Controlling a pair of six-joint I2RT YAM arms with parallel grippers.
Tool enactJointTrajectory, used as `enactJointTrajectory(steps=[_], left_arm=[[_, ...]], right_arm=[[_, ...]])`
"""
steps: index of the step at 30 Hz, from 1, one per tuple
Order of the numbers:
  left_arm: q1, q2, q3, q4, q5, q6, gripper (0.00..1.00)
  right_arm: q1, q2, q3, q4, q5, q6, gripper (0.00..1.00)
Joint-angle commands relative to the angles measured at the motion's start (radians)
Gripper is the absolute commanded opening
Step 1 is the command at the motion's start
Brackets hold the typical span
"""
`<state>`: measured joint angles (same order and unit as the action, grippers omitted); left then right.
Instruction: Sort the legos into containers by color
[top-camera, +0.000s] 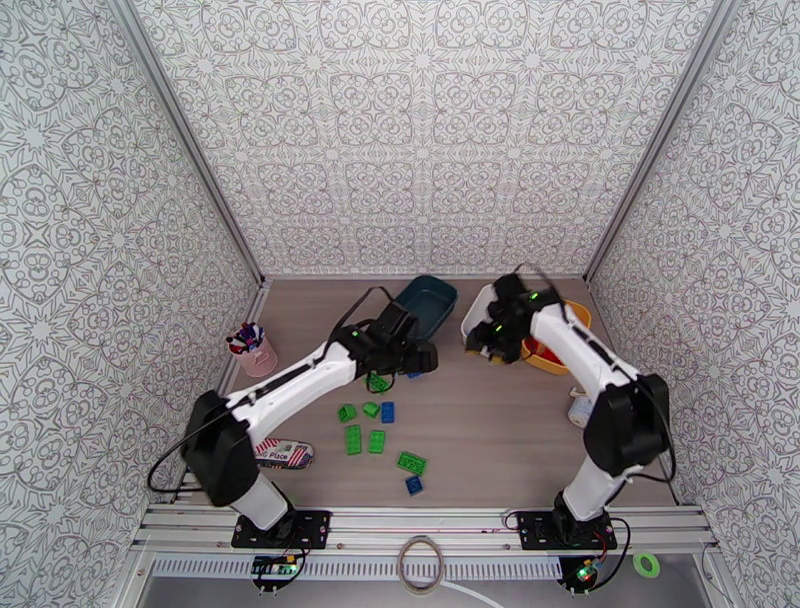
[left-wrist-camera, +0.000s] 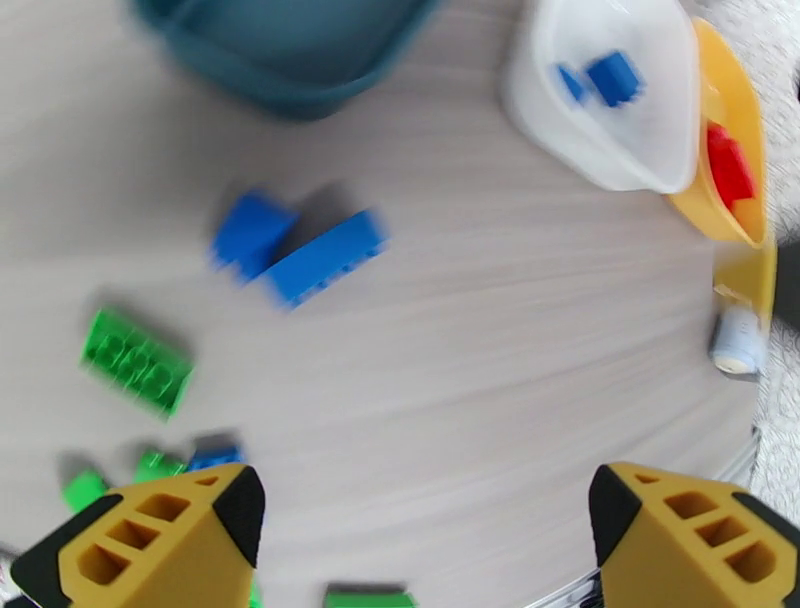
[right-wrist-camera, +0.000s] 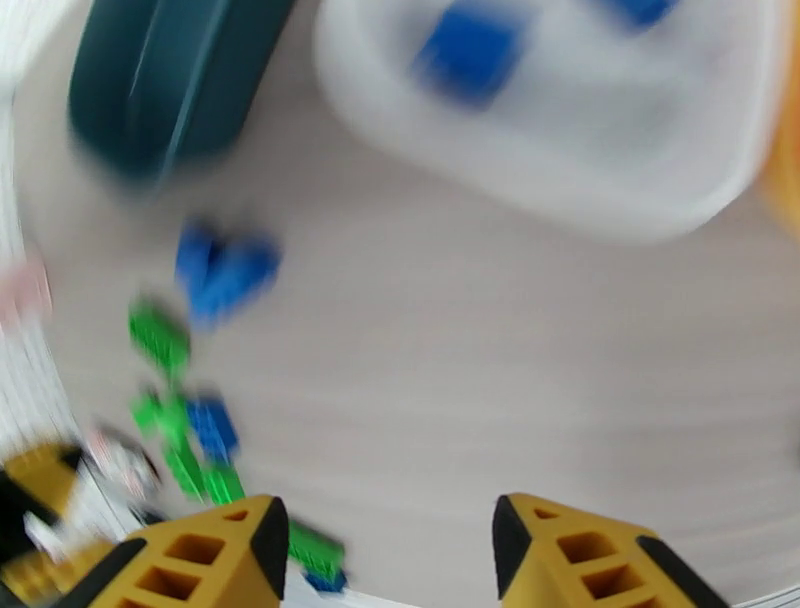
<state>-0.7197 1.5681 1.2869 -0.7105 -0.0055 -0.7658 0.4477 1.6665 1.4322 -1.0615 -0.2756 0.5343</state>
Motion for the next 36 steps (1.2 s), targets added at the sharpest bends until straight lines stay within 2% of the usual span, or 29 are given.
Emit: enactJointTrajectory(steps=[1,6,9,13,18,24,36], left_arm=[[0.013,-0.082,-0.103,-0.016,-0.066,-0.108,0.93],[0.009,-0.232,-0.264,-0.022,-0.082,-0.194,0.95],[0.0,-0.32,-0.351,-0.038,-0.099,-0.248,0.98],[-0.004,-0.433,-0.457,-0.072,-0.113,-0.317,0.99],[-0.004,-0.575,-0.556,-0.139,-0.122,-0.38,0.99],[-0.005,-0.709,-0.62,-0.21,-0.134,-0.424,0.99],[-0.038,-0.743,-0.652,-0.218,-0.146,-0.464,1.0]], right_arm=[[0.139,-0.07,-0.11,0.032,0.063,0.04,0.6],[0.402,-0.147,-0.229,0.072,0.138,0.151,0.65],[0.526,-0.145,-0.278,0.101,0.166,0.223,0.66],[0.652,-0.108,-0.306,0.163,0.174,0.301,0.66],[0.787,0.018,-0.271,0.212,0.184,0.352,0.63],[0.863,0.162,-0.171,0.155,0.211,0.371,0.6],[0.867,0.182,-0.178,0.156,0.213,0.389,0.56]])
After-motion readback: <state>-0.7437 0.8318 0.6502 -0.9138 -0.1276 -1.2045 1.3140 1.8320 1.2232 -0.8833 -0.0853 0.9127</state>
